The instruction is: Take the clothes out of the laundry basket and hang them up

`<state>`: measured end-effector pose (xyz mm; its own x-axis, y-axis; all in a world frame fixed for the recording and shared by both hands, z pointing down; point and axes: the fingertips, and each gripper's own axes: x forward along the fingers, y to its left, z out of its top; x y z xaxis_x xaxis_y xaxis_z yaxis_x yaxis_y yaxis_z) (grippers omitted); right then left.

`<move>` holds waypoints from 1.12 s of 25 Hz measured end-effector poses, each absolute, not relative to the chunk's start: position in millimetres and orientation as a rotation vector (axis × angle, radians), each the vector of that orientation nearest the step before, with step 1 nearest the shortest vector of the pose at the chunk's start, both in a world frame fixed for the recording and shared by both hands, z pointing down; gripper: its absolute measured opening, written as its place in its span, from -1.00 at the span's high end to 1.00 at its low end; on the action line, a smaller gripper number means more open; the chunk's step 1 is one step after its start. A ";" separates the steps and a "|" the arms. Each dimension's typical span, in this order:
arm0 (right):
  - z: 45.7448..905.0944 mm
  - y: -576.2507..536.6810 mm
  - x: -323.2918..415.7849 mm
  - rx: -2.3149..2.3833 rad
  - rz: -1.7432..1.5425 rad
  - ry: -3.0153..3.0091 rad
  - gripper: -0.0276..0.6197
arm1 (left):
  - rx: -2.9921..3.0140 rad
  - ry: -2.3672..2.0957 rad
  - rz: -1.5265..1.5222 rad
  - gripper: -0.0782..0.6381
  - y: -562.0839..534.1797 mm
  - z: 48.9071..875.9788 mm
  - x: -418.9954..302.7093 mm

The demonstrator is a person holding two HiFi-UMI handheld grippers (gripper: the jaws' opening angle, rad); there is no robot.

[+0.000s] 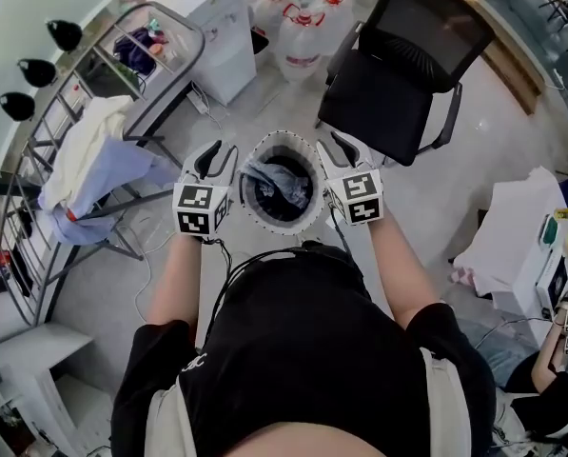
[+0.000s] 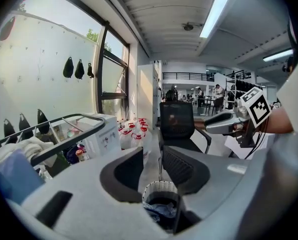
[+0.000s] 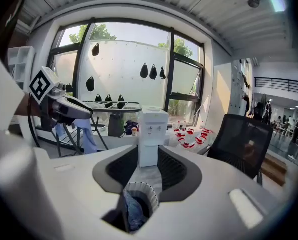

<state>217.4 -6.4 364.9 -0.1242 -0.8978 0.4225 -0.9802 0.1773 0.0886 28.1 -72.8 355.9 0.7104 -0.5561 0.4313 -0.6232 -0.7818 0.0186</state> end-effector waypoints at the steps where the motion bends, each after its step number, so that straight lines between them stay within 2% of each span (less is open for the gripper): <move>1: 374.1 -6.4 216.6 1.754 0.315 -2.079 0.48 | 2.739 -0.956 0.629 0.40 -72.6 362.2 27.7; 16: 558.4 -13.7 192.0 1.378 0.660 -1.998 0.48 | 2.456 -0.947 0.831 0.41 -67.7 492.1 18.3; 28: 774.3 -17.1 171.4 0.929 0.667 -1.840 0.48 | 2.257 -0.944 0.874 0.41 -60.2 637.9 9.8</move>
<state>171.4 -17.1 774.3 -0.2743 -0.3137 0.9091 -0.8232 0.5653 -0.0533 9.8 -60.2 637.9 0.5451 -0.4118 0.7303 -0.7597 -0.6109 0.2226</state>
